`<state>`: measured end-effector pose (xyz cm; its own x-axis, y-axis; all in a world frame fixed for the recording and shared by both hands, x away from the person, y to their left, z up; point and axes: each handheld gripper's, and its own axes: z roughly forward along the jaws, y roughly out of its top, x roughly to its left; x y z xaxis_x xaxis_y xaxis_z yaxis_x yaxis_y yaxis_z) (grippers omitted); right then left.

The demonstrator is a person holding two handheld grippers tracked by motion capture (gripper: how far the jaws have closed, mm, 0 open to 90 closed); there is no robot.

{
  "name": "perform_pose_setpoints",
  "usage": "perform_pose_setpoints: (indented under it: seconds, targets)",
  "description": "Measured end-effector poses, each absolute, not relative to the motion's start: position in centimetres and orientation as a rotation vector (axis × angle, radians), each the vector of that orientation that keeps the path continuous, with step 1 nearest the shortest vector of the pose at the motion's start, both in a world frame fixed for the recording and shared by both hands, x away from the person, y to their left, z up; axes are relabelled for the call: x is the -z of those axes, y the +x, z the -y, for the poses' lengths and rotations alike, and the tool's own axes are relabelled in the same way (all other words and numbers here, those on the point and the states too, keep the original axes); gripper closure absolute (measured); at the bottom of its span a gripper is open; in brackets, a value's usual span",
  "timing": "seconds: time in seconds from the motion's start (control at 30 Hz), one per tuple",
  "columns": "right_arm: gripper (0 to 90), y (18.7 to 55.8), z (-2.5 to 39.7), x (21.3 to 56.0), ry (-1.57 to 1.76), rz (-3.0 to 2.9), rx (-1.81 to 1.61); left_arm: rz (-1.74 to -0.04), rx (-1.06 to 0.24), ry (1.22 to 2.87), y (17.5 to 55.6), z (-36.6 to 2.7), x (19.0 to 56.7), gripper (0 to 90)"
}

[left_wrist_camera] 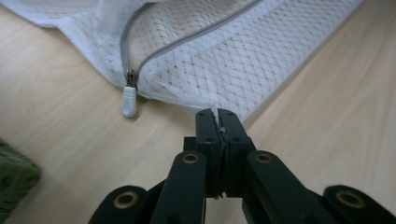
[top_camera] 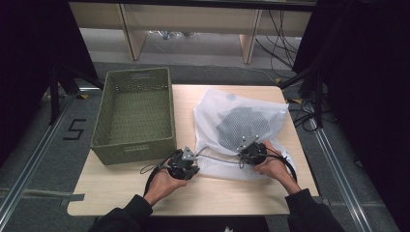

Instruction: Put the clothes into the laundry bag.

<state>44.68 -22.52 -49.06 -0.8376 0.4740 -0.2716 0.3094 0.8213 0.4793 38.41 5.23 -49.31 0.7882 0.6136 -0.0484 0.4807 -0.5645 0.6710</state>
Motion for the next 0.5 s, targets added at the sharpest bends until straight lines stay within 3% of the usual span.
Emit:
perform_pose_setpoints:
  seconds: [0.17, 0.27, 0.43, 0.5]
  targets:
    - [89.6, 44.2, 22.6, 49.1, 0.589, -2.625, -0.602, -0.783, -0.189, 2.29, 37.3, -4.7, 49.9, 86.9]
    - [87.9, 44.2, 22.9, 49.3, 0.603, -2.626, -0.62, -0.8, -0.175, 2.261, 37.4, -4.9, 49.7, 81.4]
    - [78.1, 43.6, 23.2, 48.8, 0.646, -2.621, -0.685, -0.868, -0.244, 2.193, 37.7, -6.0, 48.8, 58.5]
    - [68.7, 43.2, 23.2, 48.5, 0.699, -2.581, -0.75, -0.882, -0.253, 2.174, 37.6, -6.3, 48.4, 51.6]
